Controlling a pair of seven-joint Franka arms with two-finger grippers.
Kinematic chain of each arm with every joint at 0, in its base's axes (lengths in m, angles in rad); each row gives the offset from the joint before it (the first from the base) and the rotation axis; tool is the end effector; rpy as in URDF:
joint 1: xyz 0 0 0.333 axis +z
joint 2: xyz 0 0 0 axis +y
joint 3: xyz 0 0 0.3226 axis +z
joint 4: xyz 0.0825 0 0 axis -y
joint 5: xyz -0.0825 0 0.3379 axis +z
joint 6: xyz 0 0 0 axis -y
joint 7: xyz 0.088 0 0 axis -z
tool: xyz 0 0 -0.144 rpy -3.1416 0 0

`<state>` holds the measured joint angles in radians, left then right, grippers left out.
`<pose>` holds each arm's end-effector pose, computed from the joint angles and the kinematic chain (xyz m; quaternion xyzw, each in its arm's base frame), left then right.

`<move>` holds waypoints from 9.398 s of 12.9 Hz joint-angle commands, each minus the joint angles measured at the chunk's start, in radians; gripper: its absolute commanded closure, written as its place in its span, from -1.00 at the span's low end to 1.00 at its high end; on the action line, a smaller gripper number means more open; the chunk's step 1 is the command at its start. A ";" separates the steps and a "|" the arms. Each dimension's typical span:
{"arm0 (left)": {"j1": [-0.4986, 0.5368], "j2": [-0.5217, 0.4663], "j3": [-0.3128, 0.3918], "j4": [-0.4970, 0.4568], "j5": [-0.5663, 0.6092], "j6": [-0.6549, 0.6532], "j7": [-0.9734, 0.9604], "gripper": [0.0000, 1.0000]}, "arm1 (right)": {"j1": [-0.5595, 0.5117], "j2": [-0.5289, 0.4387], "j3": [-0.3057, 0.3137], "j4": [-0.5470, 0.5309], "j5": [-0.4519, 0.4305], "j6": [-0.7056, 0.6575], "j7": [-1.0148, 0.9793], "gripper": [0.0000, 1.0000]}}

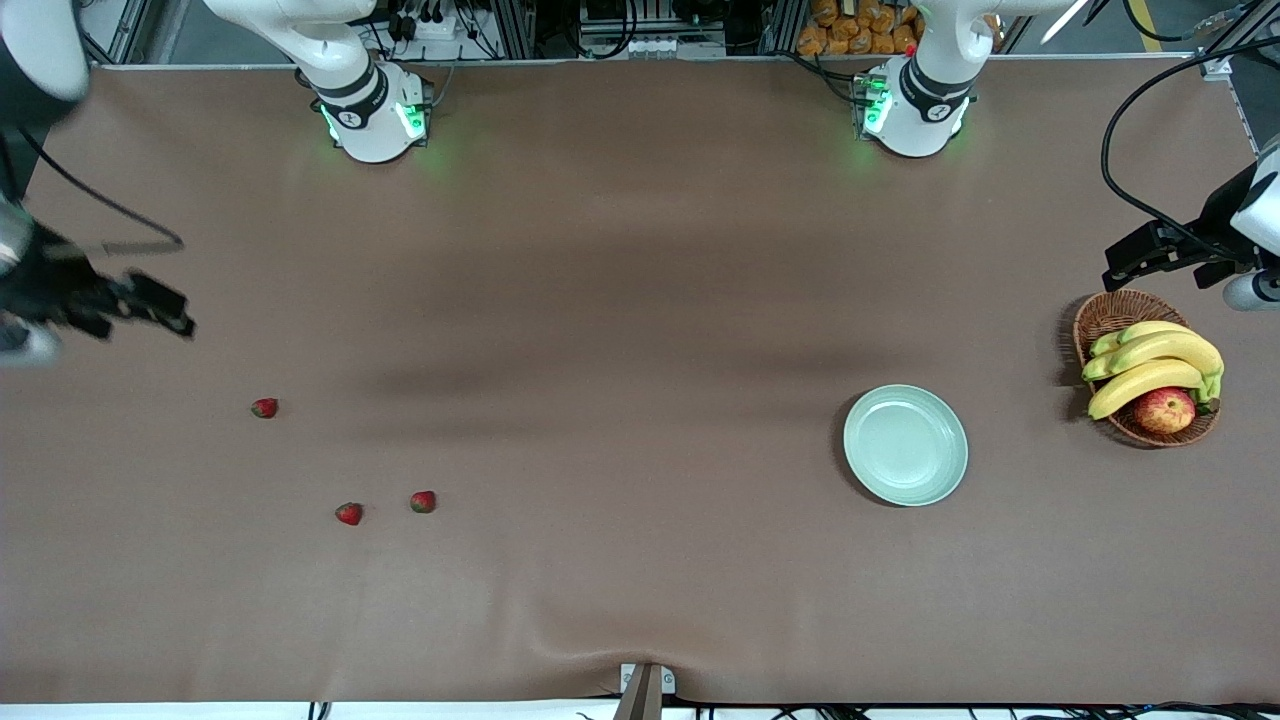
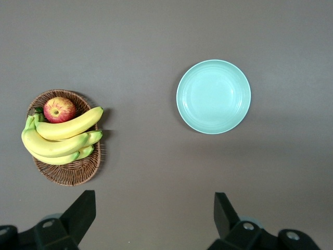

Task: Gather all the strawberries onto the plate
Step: 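Move the right gripper down over the scattered red strawberries, then close the right gripper on one red strawberry, then carry the strawberry to mid-table with the right gripper while the left gripper approaches, then lower the left gripper over the strawberry while the right gripper withdraws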

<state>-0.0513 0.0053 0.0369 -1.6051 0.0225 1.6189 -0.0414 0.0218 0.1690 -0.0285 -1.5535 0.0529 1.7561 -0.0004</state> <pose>0.5143 -0.0043 0.5810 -0.9998 -0.0130 -0.0046 0.0112 0.5749 0.0039 0.5268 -0.9996 0.0073 -0.0169 0.0236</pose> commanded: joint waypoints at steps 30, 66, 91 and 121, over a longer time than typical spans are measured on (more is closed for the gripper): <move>0.004 0.036 0.000 0.019 -0.055 -0.013 0.020 -1.00 | 0.218 0.676 0.002 0.076 -0.007 0.706 0.275 -0.72; -0.016 0.091 -0.011 0.014 -0.064 -0.014 0.023 -1.00 | 0.817 0.602 0.045 0.090 -0.039 0.649 0.509 0.68; -0.386 0.347 -0.074 0.022 -0.134 0.171 -0.276 -1.00 | 0.262 0.483 0.044 0.095 -0.059 0.428 0.253 -1.00; -0.683 0.716 -0.071 -0.046 -0.082 0.622 -0.581 -0.42 | 0.021 0.687 0.048 0.090 -0.039 0.695 -0.547 -1.00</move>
<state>-0.7241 0.7162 -0.0432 -1.6483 -0.0963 2.2252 -0.5919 0.0624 0.8555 0.0011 -1.4634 0.0095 2.4552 -0.5259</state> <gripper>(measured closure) 0.260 0.000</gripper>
